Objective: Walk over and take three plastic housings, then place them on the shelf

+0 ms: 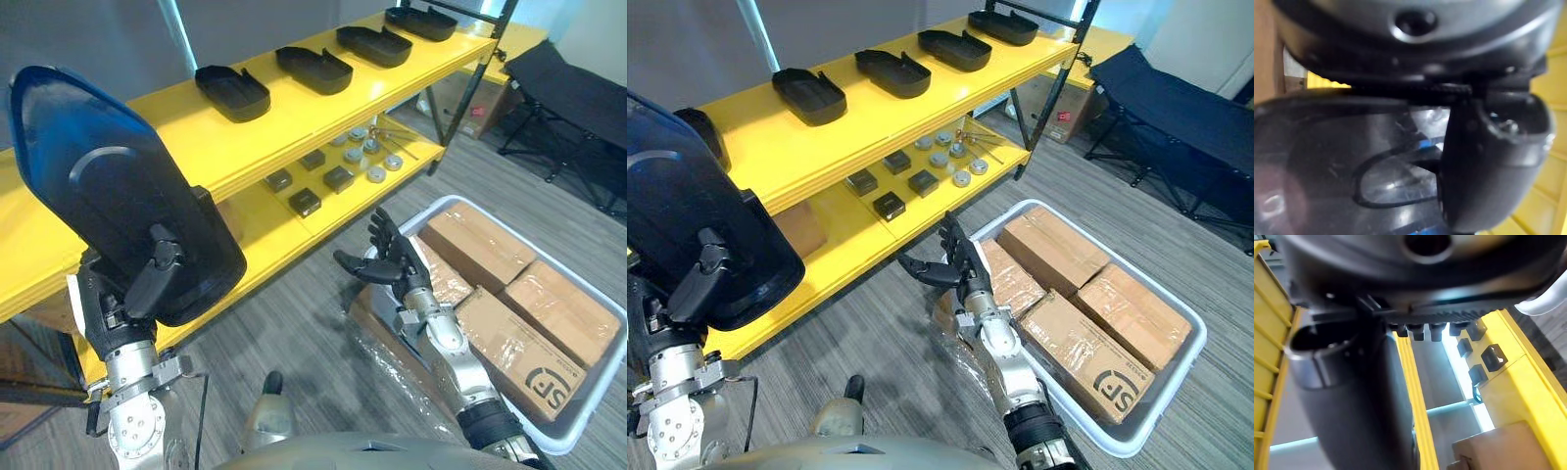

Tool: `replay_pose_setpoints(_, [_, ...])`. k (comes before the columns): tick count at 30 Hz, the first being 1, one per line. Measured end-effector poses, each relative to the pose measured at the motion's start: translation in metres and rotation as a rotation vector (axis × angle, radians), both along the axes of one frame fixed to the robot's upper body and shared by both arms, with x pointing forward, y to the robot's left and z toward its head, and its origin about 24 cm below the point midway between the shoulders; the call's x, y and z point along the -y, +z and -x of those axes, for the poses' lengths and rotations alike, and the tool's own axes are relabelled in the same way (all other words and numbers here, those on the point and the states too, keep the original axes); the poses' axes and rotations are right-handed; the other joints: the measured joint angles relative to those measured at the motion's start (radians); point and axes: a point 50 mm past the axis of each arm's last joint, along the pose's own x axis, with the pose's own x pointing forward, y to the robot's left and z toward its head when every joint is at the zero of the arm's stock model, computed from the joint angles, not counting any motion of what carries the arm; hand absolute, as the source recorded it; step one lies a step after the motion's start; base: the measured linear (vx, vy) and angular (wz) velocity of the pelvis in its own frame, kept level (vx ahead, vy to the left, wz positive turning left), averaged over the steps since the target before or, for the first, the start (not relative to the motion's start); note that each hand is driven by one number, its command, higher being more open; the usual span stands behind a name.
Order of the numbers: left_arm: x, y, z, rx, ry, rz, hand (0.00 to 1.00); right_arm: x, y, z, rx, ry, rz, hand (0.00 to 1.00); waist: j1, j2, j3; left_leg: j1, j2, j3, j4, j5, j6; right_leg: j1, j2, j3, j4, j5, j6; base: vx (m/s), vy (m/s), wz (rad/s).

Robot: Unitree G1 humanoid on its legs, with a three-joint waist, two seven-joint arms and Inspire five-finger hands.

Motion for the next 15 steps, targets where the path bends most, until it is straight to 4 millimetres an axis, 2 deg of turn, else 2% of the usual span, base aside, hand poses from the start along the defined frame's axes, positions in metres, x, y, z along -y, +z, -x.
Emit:
replay_pose_setpoints(4, [0.006, 0.005, -0.006, 0.052, -0.086, 0.002, 0.00, 0.006, 0.006, 0.003, 0.050, -0.012, 0.004, 1.00, -0.018, -0.008, 0.002, 0.005, -0.034, 0.016, -0.016, 0.004, 0.004, -0.026, -0.066, 0.004, 0.098, -0.052, 0.021, 0.00, 0.046, 0.15])
replay_pose_setpoints(5, [0.011, 0.009, -0.012, 0.066, -0.150, -0.022, 0.00, 0.011, 0.009, 0.006, 0.075, -0.034, 0.016, 1.00, -0.033, -0.010, 0.003, -0.008, -0.053, -0.018, -0.011, 0.006, 0.008, -0.037, -0.076, 0.034, 0.145, -0.098, 0.024, -0.02, 0.006, 0.87])
replay_pose_setpoints(6, [0.015, 0.013, -0.018, 0.082, -0.220, -0.051, 0.00, 0.016, 0.011, 0.011, 0.100, -0.056, 0.012, 1.00, -0.054, -0.014, 0.003, -0.020, -0.077, -0.067, -0.012, 0.013, 0.017, -0.057, -0.070, 0.113, 0.198, -0.157, 0.012, -0.02, -0.006, 1.09])
replay_pose_setpoints(7, [0.018, 0.015, -0.021, 0.092, -0.259, -0.064, 0.00, 0.019, 0.013, 0.014, 0.114, -0.067, 0.009, 1.00, -0.065, -0.015, 0.004, -0.023, -0.088, -0.092, -0.014, 0.017, 0.019, -0.063, -0.065, 0.151, 0.225, -0.188, 0.005, -0.03, -0.064, 1.14])
replay_pose_setpoints(9, [0.025, 0.020, -0.029, 0.122, -0.372, -0.094, 0.00, 0.025, 0.016, 0.024, 0.150, -0.098, 0.002, 1.00, -0.087, -0.017, 0.003, -0.018, -0.120, -0.163, -0.031, 0.039, 0.006, -0.064, -0.053, 0.248, 0.284, -0.263, -0.018, -0.01, -0.108, 1.08])
replay_pose_setpoints(11, [0.029, 0.024, -0.033, 0.144, -0.408, -0.104, 0.00, 0.027, 0.022, 0.023, 0.193, -0.099, 0.000, 1.00, -0.087, -0.015, 0.002, -0.020, -0.125, -0.187, -0.055, 0.069, -0.002, -0.064, -0.052, 0.237, 0.296, -0.278, 0.004, 0.00, -0.112, 0.61])
replay_pose_setpoints(15, [0.028, 0.020, -0.034, 0.131, -0.398, -0.095, 0.00, 0.028, 0.035, 0.014, 0.261, -0.072, 0.010, 1.00, -0.068, 0.002, 0.005, -0.038, -0.104, -0.187, -0.052, 0.085, -0.012, -0.061, -0.026, 0.216, 0.285, -0.277, 0.008, -0.03, -0.066, 0.13])
